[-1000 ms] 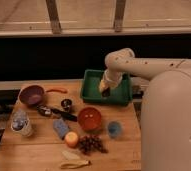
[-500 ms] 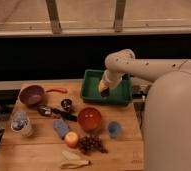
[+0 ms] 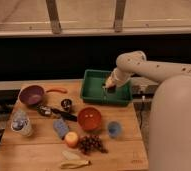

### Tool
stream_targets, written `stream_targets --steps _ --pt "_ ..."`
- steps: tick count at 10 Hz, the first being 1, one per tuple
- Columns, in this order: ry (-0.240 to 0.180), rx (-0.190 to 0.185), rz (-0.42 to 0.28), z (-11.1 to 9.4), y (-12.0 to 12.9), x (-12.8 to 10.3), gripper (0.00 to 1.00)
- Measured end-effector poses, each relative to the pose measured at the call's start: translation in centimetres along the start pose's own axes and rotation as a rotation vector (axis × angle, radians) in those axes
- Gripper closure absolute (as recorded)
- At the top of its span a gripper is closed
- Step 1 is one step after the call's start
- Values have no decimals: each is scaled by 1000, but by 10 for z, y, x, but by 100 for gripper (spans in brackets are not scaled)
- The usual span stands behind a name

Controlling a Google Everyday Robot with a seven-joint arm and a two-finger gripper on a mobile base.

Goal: Wipe tray with eraser

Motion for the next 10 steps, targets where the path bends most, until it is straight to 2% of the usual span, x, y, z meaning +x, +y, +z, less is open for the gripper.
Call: stream_targets --steps 4,9,10 --pt "21 -4 59 37 -21 -10 100" --pt "22 -1 62 38 -23 -10 100" --pt "32 8 87 41 -28 -10 100"
